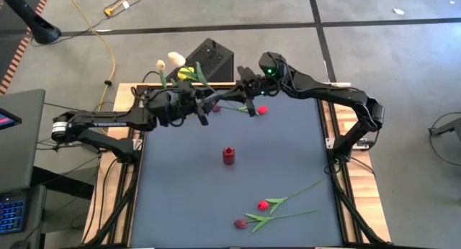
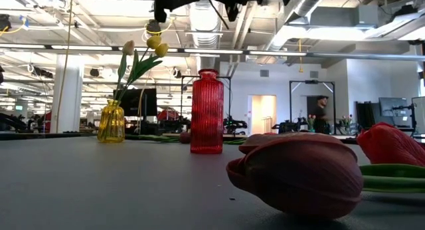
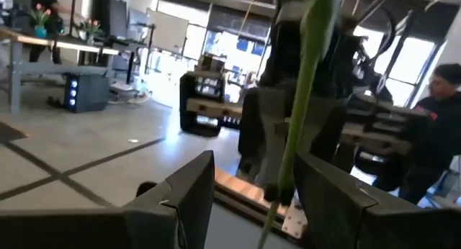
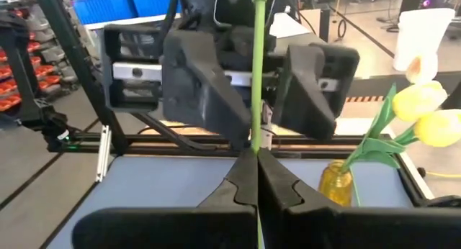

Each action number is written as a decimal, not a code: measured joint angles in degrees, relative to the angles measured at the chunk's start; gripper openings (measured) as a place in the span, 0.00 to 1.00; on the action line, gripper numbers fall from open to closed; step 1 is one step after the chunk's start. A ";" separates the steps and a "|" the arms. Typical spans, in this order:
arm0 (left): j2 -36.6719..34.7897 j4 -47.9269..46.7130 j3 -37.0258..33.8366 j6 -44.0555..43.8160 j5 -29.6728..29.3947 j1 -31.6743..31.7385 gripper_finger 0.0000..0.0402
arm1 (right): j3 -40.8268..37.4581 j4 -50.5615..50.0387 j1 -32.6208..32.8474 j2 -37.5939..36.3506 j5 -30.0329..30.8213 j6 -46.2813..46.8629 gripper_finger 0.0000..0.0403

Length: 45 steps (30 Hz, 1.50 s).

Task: Sort flowers into vase by color
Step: Put the white flower into the yellow vase

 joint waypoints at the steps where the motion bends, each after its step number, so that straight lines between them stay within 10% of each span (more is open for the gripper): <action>1: -0.06 0.39 0.00 0.10 0.02 -0.03 0.44 | 0.00 0.00 -0.08 -0.02 0.00 -0.02 0.05; 12: -0.85 1.13 0.00 0.25 -0.63 -0.04 0.41 | 0.00 0.02 -0.39 -0.07 0.15 -0.45 0.05; 32: -0.85 1.71 0.00 0.47 0.18 -0.08 0.01 | 0.00 0.07 -0.24 -0.07 0.12 -0.46 0.05; 45: -2.02 -1.30 0.02 2.02 -0.09 0.24 0.00 | 0.00 -1.45 -0.28 -0.13 -0.17 -0.46 0.26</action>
